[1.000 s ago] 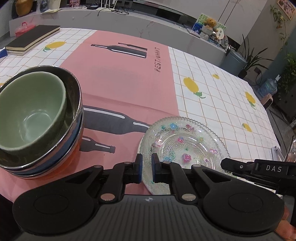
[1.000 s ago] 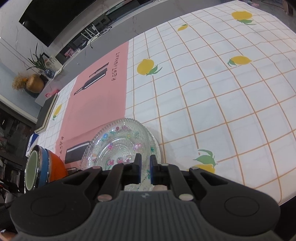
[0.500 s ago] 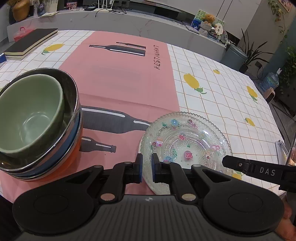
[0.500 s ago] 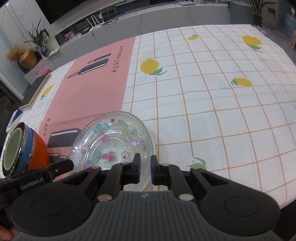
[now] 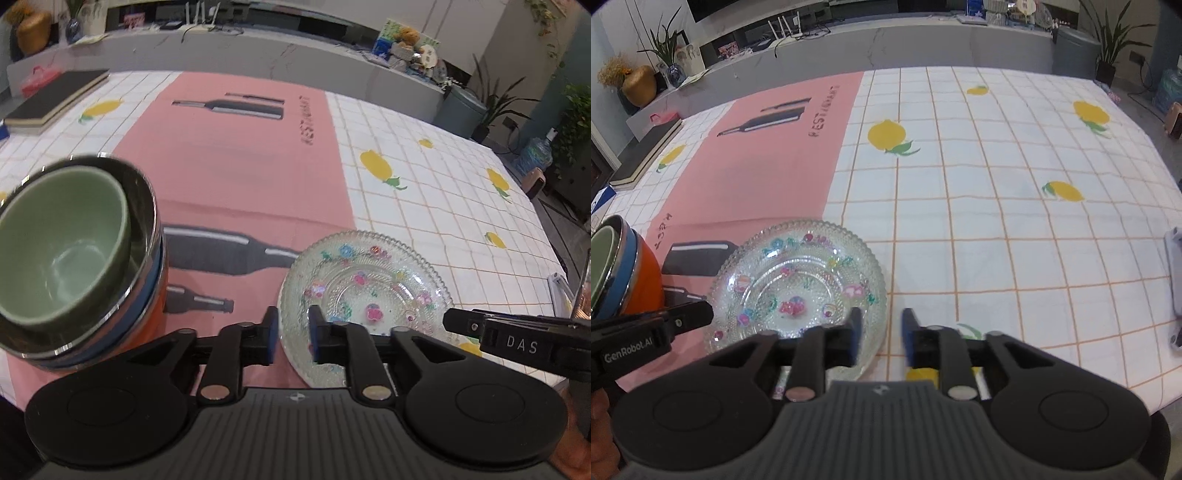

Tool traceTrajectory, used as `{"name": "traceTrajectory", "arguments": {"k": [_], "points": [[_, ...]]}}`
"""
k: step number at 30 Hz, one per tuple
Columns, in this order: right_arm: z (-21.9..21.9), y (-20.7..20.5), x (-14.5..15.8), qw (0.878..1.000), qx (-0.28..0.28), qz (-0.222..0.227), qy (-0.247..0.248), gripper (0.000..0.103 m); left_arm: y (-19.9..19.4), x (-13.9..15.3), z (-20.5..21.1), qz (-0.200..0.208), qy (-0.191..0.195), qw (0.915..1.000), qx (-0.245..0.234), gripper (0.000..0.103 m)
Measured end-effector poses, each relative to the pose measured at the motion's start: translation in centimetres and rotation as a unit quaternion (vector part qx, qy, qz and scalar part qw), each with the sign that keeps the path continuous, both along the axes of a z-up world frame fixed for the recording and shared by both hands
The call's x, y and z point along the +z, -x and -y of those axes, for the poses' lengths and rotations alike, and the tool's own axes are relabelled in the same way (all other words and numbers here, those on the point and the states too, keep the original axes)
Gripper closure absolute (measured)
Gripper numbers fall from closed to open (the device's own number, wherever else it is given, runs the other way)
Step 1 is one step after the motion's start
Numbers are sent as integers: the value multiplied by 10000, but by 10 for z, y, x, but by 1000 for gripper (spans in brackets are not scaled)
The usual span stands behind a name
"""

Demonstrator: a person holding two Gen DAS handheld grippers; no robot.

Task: Organize plates and bowls
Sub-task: 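Open both grippers and withdraw from the plate stack, then reach both grippers to the rim of the steel bowl stack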

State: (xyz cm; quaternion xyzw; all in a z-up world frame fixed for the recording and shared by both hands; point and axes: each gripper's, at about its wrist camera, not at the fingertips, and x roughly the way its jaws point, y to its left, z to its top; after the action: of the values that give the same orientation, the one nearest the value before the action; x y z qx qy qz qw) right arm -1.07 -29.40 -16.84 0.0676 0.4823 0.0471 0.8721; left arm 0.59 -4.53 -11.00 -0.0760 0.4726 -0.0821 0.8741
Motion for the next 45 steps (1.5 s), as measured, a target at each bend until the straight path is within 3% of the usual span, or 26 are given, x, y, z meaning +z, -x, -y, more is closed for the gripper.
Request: {"name": "traceTrajectory", "arguments": {"k": [5,8,12,18,23,25,30,36,40,45], "points": [[-1,1,15,9998,26,76,-173,66,-2,13,-2,61,53,9999,-131,70],[-4,0,24,9997,37,10,-224,55,-2,23,-1,63,-23,9997,-229,69],[-11,-1,32,9998,91,-130,-147,55,-1,39,-3,40,-59,9994,-338,68],[-23,-3,46,9990,223,-199,-325,52,7,66,-16,370,-57,9986,-362,68],[-40,-10,58,9977,394,-262,-479,47,9,85,-39,556,-166,9982,-145,65],[-47,-14,61,9963,474,-337,-635,41,9,93,-52,626,-225,9978,-13,64],[-70,-23,66,9914,691,-513,-984,40,12,107,-85,808,-426,9952,359,58],[-107,-35,69,9823,976,-697,-1439,35,11,108,-132,820,-540,9901,1008,51],[-137,-43,67,9770,1194,-854,-1550,29,13,102,-161,656,-347,9879,1363,45],[-163,-55,50,9710,1148,-1230,-1698,28,14,87,-192,262,193,9850,1697,41]]}}
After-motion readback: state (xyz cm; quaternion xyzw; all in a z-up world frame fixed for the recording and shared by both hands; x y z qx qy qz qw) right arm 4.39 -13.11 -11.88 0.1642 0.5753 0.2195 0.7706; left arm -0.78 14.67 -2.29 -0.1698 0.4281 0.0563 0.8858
